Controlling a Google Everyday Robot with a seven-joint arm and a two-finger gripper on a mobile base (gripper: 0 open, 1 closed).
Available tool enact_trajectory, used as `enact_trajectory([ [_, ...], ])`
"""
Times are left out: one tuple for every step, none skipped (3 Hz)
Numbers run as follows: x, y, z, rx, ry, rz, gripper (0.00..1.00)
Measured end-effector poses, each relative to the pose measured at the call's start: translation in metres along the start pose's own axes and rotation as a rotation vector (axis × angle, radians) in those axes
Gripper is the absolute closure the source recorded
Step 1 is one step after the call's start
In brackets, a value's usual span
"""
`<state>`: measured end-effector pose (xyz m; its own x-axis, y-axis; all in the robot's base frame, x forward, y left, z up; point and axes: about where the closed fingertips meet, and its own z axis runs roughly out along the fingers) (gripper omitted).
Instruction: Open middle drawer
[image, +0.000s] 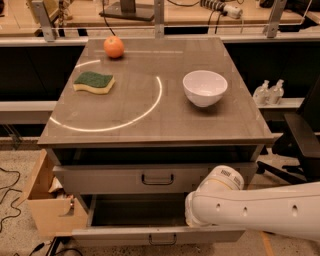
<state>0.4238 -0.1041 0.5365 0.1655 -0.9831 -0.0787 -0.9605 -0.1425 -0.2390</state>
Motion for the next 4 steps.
enact_trajectory([
  [0.011,0.011,0.022,-0.032,-0.035,0.016,1.0],
  [0.015,0.017,0.052,-0.05,-0.076,0.024,1.0],
  [0.02,0.017,0.069,-0.044,-0.093,0.022,1.0],
  [0.021,0.015,0.067,-0.04,-0.094,0.022,1.0],
])
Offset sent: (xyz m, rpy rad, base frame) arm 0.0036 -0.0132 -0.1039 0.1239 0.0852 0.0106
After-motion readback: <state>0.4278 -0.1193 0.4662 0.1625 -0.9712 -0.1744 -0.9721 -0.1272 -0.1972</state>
